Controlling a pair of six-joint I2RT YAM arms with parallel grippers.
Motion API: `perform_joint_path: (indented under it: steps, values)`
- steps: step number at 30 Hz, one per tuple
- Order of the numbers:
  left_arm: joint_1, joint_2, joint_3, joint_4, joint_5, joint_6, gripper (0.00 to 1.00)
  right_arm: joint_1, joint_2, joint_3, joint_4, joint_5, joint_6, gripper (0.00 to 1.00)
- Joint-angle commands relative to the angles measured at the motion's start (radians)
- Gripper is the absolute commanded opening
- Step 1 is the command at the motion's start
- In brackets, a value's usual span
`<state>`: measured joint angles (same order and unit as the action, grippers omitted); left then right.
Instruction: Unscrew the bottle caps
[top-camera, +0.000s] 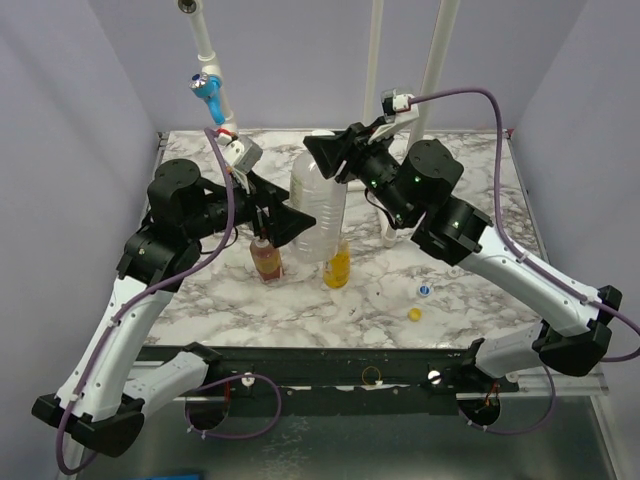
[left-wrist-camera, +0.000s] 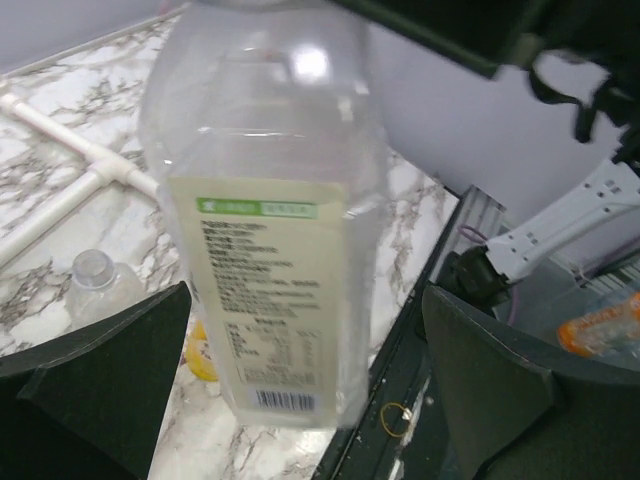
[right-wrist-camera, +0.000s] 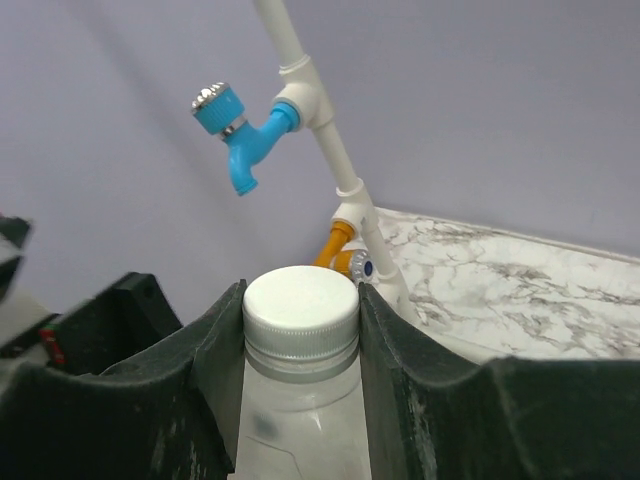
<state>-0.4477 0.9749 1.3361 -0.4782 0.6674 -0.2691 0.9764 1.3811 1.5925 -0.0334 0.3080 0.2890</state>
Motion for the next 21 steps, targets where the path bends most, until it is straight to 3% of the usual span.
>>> perform_joint_path:
  steps: [1,4,9,12,19,21]
  values:
    - [-0.005,-0.026,-0.074,0.032,-0.143,0.014,0.99,0.054,0.004,0.041,0.127,0.044,-0.017,0.0]
    - [-0.005,-0.042,-0.096,0.04,-0.166,0.013,0.99,0.075,0.0,0.028,0.152,0.046,-0.013,0.0]
    - [-0.005,-0.058,-0.112,0.083,0.031,-0.018,0.99,0.101,-0.011,-0.03,0.224,0.034,0.013,0.0]
    - [-0.005,-0.062,-0.113,0.095,0.059,-0.015,0.97,0.131,-0.016,-0.064,0.268,0.066,-0.012,0.0]
    - [-0.005,-0.081,-0.132,0.095,0.059,0.032,0.56,0.172,-0.028,-0.098,0.322,0.068,-0.046,0.01]
    - [-0.005,-0.088,-0.134,0.095,0.038,0.041,0.48,0.175,-0.038,-0.107,0.324,0.075,-0.053,0.05]
